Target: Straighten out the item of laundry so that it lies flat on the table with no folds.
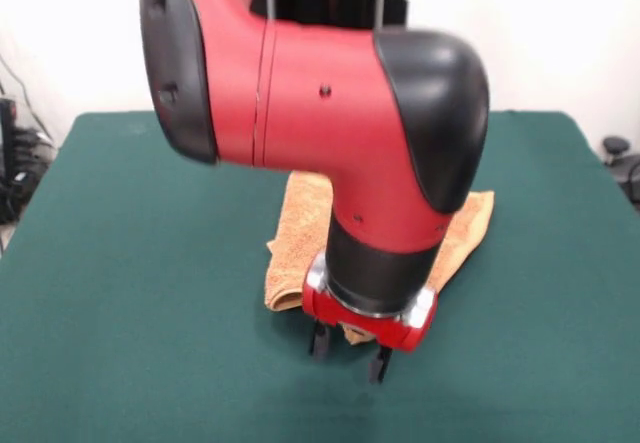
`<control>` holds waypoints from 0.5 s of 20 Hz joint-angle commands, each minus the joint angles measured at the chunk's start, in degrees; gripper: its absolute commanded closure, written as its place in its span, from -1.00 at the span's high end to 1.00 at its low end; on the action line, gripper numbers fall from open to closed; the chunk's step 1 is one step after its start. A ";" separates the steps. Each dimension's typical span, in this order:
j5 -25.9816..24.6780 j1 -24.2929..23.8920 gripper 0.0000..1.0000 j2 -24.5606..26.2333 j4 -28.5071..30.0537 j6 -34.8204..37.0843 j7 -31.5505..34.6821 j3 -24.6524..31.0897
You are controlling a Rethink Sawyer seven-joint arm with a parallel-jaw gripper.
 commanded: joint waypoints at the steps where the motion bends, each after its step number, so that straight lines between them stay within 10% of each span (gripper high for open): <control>1: -1.09 2.47 1.00 5.26 5.59 -3.43 -6.12 6.08; 10: 2.12 2.17 1.00 6.00 4.11 3.73 -6.74 6.84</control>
